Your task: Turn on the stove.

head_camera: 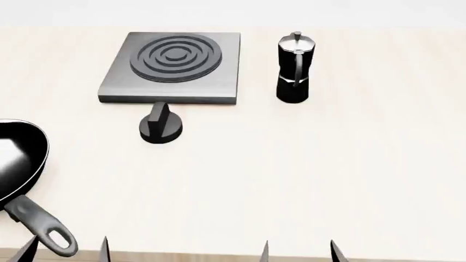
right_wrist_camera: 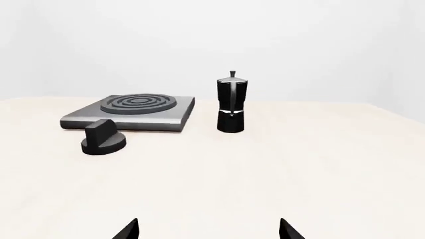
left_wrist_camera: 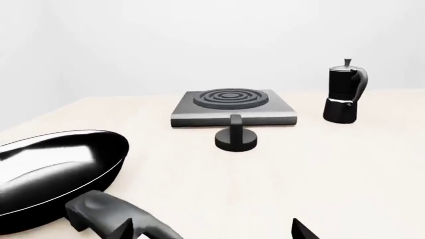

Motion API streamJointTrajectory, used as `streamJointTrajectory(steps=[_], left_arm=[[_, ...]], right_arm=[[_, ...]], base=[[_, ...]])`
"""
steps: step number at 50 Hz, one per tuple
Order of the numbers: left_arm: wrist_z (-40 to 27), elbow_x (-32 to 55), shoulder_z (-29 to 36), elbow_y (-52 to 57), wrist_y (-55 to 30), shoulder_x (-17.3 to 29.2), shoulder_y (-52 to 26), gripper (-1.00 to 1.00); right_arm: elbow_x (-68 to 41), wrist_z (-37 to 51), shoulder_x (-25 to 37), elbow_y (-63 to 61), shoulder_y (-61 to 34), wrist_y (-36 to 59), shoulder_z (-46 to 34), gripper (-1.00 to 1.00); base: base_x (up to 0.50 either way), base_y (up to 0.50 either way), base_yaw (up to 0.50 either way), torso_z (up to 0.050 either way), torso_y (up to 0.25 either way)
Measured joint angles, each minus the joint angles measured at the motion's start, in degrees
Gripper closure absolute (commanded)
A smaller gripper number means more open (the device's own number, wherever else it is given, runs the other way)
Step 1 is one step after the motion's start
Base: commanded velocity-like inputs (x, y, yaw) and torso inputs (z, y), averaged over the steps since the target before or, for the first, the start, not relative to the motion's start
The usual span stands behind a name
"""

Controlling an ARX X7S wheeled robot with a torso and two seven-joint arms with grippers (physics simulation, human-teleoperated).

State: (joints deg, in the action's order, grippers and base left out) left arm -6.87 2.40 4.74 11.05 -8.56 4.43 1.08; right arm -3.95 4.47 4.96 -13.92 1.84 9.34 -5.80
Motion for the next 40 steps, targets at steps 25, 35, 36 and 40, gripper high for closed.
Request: streamJointTrajectory(steps=[25,35,36,40], left_arm=[[-2.23,0.52,2.21,12.73,-12.43,2.51,-4.13,-1.0],[-2.8,1.1,2.83,16.43,-16.71,2.93,-7.03,-1.0],[-2.83,1.2,2.88,16.79,-17.13,2.95,-7.36,-1.0],[-2.98,1.69,2.94,18.15,-18.78,3.02,-8.73,-1.0]], right_arm=[[-1.38,2.0,2.92,-18.27,-3.14,15.55,-2.09,-1.0],[-2.05,2.86,3.9,-24.16,-5.67,21.89,-2.12,-1.0],[-2.13,2.95,3.98,-24.71,-5.94,22.49,-2.08,-1.0],[-2.52,3.23,4.29,-26.82,-7.0,24.8,-1.9,-1.0]], base=[[0.0,0.0,0.0,0.0,0.0],[0.0,0.0,0.0,0.0,0.0],[0.0,0.0,0.0,0.0,0.0],[0.0,0.0,0.0,0.0,0.0]])
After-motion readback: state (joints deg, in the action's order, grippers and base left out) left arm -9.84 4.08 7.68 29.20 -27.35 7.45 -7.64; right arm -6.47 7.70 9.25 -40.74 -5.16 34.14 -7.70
